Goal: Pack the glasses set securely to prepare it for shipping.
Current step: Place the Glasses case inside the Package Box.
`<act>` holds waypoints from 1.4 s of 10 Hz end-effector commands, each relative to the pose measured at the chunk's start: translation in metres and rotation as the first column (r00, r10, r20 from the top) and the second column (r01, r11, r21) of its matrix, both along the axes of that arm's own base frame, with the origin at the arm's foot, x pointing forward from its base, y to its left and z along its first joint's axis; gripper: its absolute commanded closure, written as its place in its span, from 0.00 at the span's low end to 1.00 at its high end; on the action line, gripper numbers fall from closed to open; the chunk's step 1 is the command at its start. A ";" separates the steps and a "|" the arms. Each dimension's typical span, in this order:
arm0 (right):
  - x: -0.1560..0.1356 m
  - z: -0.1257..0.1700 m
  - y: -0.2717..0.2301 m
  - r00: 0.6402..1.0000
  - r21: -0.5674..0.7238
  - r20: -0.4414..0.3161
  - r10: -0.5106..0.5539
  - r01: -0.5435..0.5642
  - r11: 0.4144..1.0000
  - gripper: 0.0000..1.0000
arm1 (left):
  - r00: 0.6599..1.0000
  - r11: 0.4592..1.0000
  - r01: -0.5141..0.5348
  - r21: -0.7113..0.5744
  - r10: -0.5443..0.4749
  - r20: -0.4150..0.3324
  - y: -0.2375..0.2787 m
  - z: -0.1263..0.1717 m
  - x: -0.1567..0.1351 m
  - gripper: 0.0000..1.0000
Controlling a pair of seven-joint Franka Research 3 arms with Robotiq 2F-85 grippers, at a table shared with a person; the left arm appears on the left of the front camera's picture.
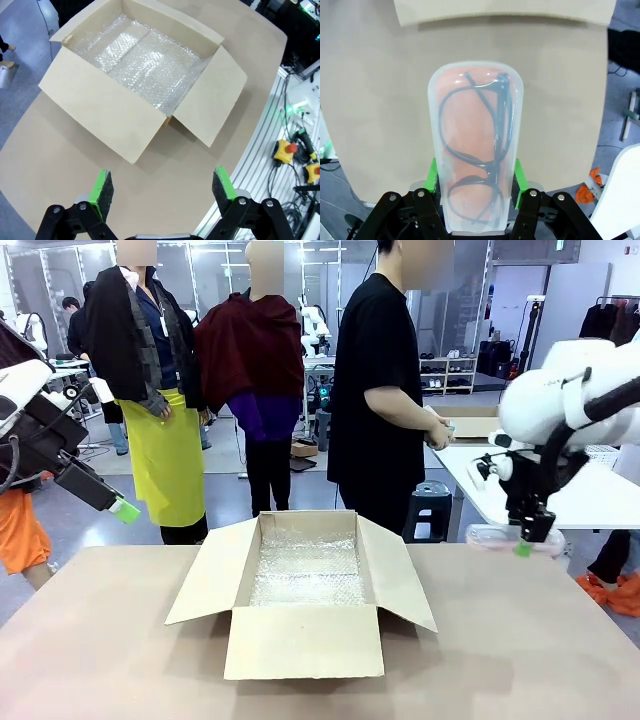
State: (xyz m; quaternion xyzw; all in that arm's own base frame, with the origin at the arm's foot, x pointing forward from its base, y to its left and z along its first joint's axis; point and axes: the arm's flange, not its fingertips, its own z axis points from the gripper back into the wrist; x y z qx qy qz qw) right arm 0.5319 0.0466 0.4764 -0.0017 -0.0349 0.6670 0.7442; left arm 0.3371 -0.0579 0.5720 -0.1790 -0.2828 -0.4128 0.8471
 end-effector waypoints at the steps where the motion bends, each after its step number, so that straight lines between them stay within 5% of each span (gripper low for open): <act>1: 0.010 0.025 0.054 0.999 -0.017 -0.035 -0.033 0.032 0.999 0.58 | 1.000 1.000 0.015 -0.012 -0.015 -0.001 0.002 0.001 0.000 0.00; 6: 0.040 0.038 0.246 0.999 -0.096 -0.034 0.010 -0.013 0.995 0.58 | 1.000 1.000 0.015 -0.012 -0.015 -0.001 0.002 0.001 0.000 0.00; 9: 0.069 0.012 0.323 0.999 -0.115 0.017 0.045 -0.042 0.992 0.58 | 1.000 1.000 0.015 -0.012 -0.015 -0.001 0.002 0.001 0.000 0.00; 14: 0.117 -0.064 0.364 0.995 -0.048 0.046 0.085 -0.083 0.995 0.58 | 1.000 1.000 0.015 -0.012 -0.015 -0.001 0.002 0.001 0.000 0.00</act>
